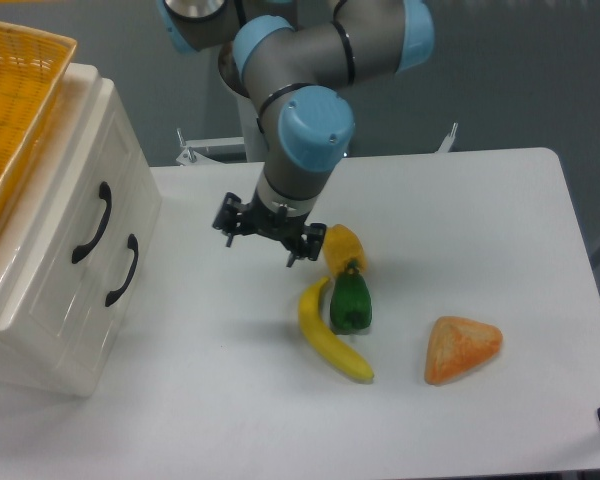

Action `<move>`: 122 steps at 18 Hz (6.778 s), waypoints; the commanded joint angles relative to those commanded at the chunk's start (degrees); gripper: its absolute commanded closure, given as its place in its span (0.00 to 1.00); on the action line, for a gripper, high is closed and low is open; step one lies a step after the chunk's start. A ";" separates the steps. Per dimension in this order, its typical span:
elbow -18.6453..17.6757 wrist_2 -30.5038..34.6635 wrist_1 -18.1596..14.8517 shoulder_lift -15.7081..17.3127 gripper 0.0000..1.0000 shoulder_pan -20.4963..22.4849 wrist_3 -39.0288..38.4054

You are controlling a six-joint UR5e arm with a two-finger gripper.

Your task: Slide the top white drawer open

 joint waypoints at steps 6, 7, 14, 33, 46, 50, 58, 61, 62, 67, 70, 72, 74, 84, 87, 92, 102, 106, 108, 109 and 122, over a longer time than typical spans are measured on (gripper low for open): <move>0.09 0.62 0.00 0.44 0.00 -4.04 -6.15; 0.09 0.70 0.09 0.53 0.00 -4.66 -6.68; 0.00 0.70 0.00 1.58 0.00 -8.17 -9.49; 0.18 -3.69 -0.62 0.79 0.00 -10.55 -14.24; 0.26 -5.01 -0.70 0.79 0.00 -11.87 -13.89; 0.18 -4.92 -0.70 0.70 0.00 -12.22 -13.89; 0.09 -4.75 -0.70 0.62 0.00 -12.31 -13.98; 0.00 -4.66 -0.70 0.44 0.00 -12.66 -13.98; 0.00 -4.57 -0.70 0.44 0.00 -12.66 -13.98; -0.35 -4.48 -0.70 0.44 0.00 -12.75 -13.98; -0.61 -4.40 -0.79 0.53 0.00 -12.84 -13.98; -0.70 -4.39 -0.88 0.53 0.00 -13.19 -13.98; -0.70 -4.39 -1.23 0.53 0.00 -13.28 -13.98; -0.70 -3.96 -1.93 0.53 0.00 -13.28 -13.98; -0.70 -3.96 -2.02 0.53 0.00 -13.36 -13.98; -0.70 -3.87 -1.93 0.53 0.00 -13.36 -13.98; -0.09 -2.20 -1.93 -0.26 0.00 -13.54 -13.89; 0.00 -2.11 -1.85 -0.26 0.00 -13.19 -13.89; 0.00 -1.50 -1.85 -0.26 0.00 -12.67 -13.80; 0.00 -1.41 -1.85 -0.26 0.00 -12.57 -13.80; 0.18 -0.44 -1.93 0.00 0.00 -9.06 -10.65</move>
